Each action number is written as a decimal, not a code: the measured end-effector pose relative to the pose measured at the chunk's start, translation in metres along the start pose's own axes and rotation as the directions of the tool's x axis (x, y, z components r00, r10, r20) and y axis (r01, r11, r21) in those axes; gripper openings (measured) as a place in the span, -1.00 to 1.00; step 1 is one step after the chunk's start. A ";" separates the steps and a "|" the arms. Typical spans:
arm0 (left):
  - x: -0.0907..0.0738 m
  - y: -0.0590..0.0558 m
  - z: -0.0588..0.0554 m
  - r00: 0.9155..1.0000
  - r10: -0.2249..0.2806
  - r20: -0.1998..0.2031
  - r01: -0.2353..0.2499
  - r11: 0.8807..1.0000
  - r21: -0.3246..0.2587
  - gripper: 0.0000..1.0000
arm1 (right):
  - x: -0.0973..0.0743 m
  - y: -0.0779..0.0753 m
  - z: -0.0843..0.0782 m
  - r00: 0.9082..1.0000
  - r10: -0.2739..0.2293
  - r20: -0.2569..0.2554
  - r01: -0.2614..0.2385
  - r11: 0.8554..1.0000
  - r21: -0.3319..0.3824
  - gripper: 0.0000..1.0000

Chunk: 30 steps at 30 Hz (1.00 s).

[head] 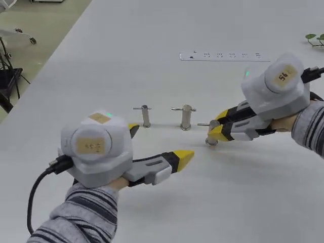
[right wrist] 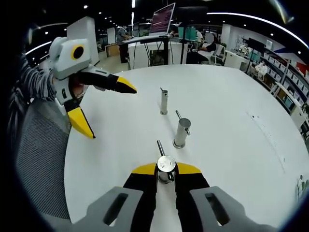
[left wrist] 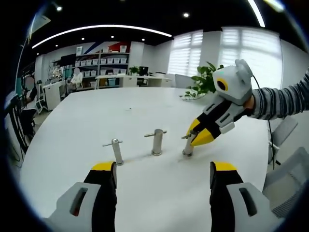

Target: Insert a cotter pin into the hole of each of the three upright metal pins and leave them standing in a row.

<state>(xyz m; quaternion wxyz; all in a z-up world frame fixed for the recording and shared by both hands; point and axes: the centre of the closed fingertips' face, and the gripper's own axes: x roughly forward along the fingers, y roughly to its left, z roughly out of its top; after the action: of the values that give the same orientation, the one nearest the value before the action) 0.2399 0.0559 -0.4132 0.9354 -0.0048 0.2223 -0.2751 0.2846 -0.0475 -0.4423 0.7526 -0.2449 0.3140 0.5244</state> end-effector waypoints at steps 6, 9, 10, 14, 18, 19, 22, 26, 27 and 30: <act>-0.008 0.013 0.000 1.000 0.019 -0.008 -0.019 0.999 0.034 0.61 | -0.004 -0.017 -0.003 0.999 -0.018 -0.028 0.018 1.000 -0.007 -0.83; -0.011 0.018 0.000 1.000 0.024 -0.010 -0.024 0.999 0.042 0.65 | -0.004 -0.032 -0.006 0.999 -0.020 -0.039 0.020 1.000 0.005 -0.83; -0.012 0.019 -0.001 1.000 0.022 -0.011 -0.022 0.999 0.041 0.65 | -0.004 -0.034 -0.007 0.999 -0.022 -0.043 0.022 1.000 0.009 -0.83; -0.013 0.023 0.000 1.000 0.022 -0.010 -0.022 0.999 0.041 0.66 | -0.004 -0.046 -0.011 0.998 -0.025 -0.061 0.025 1.000 0.002 -0.83; -0.014 0.026 0.002 1.000 0.025 -0.009 -0.024 0.999 0.040 0.66 | -0.003 -0.053 -0.013 0.998 -0.019 -0.065 0.020 1.000 0.022 -0.83; -0.015 0.027 0.002 1.000 0.026 -0.010 -0.026 0.999 0.043 0.66 | -0.001 -0.057 -0.013 0.998 -0.017 -0.068 0.018 1.000 0.023 -0.83; -0.016 0.029 0.001 1.000 0.027 -0.013 -0.027 0.999 0.042 0.66 | -0.001 -0.056 -0.015 0.997 -0.013 -0.075 0.015 1.000 0.022 -0.83; -0.016 0.031 0.001 0.999 0.031 -0.015 -0.031 0.999 0.040 0.66 | 0.001 -0.057 -0.018 0.997 -0.010 -0.081 0.012 1.000 0.027 -0.83; -0.017 0.032 0.001 0.999 0.033 -0.015 -0.032 0.999 0.039 0.66 | 0.001 -0.057 -0.018 0.997 -0.008 -0.078 0.010 1.000 0.028 -0.83; -0.017 0.034 0.000 0.999 0.035 -0.018 -0.034 0.999 0.038 0.65 | 0.000 -0.056 -0.018 0.997 -0.005 -0.075 0.008 0.999 0.040 -0.83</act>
<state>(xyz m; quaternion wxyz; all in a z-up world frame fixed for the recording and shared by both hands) 0.2441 0.0935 -0.4106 0.9378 0.0191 0.2257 -0.2630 0.3331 -0.0784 -0.4522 0.7468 -0.2500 0.3516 0.5060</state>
